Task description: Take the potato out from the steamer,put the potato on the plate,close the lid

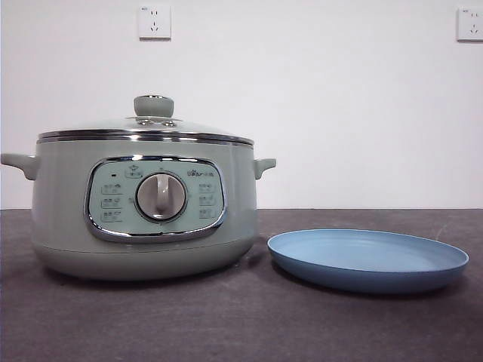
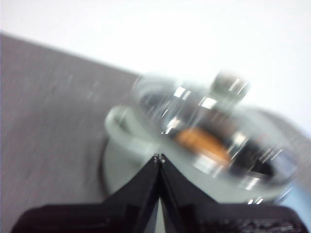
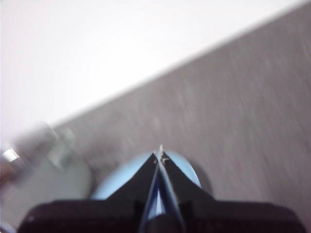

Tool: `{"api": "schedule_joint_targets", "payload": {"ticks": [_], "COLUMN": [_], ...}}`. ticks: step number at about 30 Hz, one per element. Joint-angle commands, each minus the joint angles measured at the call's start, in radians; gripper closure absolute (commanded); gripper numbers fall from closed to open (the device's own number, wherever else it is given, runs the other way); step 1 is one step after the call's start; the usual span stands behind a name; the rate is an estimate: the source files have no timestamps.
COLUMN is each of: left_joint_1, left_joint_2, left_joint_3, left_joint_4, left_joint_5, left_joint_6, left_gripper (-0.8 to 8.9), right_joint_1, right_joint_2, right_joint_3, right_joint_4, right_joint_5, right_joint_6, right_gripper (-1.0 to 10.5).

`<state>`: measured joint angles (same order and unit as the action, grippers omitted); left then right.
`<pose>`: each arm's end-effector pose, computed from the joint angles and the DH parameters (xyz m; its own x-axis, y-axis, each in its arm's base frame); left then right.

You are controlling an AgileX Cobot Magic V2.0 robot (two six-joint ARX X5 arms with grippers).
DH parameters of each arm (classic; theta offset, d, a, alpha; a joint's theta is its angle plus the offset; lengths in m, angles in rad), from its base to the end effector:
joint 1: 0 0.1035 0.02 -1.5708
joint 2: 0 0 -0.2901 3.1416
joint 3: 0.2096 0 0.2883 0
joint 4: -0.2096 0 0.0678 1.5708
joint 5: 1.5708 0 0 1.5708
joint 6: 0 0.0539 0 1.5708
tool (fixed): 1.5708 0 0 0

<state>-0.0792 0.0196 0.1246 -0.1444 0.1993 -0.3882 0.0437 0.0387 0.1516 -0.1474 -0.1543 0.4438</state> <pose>0.1234 -0.0205 0.1936 0.9607 -0.2749 -0.0386 0.2395 0.8911 -0.3854 0.1241 0.0137 0.2019 0.9799 0.1967 -0.0341 -0.1628 0.8861 0.4339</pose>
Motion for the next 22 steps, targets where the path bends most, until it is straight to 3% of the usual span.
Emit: {"api": "schedule_joint_targets", "payload": {"ticks": [1, 6, 11, 18, 22], "left_joint_1": [0.003, 0.003, 0.003, 0.002, 0.002], "left_joint_2": [0.039, 0.204, 0.402, 0.681, 0.832], "left_joint_3": [0.121, 0.348, 0.598, 0.995, 1.208], "left_joint_4": [0.0, -0.007, -0.045, -0.273, -0.436], "left_joint_5": [0.013, 0.016, 0.071, 0.073, 0.105], "left_joint_6": [-0.029, -0.008, 0.128, 0.296, 0.353], "left_gripper": [8.19, 8.2, 8.19, 8.19, 8.19], "right_joint_1": [-0.003, -0.003, -0.002, -0.002, -0.002], "right_joint_2": [0.06, 0.254, 0.462, 0.746, 0.904], "right_joint_3": [0.128, 0.397, 0.68, 1.064, 1.264], "right_joint_4": [0.018, -0.014, -0.051, -0.151, -0.258], "right_joint_5": [0.004, -0.003, -0.021, -0.244, -0.439], "right_joint_6": [0.005, -0.069, -0.163, -0.31, -0.363], "right_gripper": [9.6, 9.6, 9.6, 9.6, 9.6]}}
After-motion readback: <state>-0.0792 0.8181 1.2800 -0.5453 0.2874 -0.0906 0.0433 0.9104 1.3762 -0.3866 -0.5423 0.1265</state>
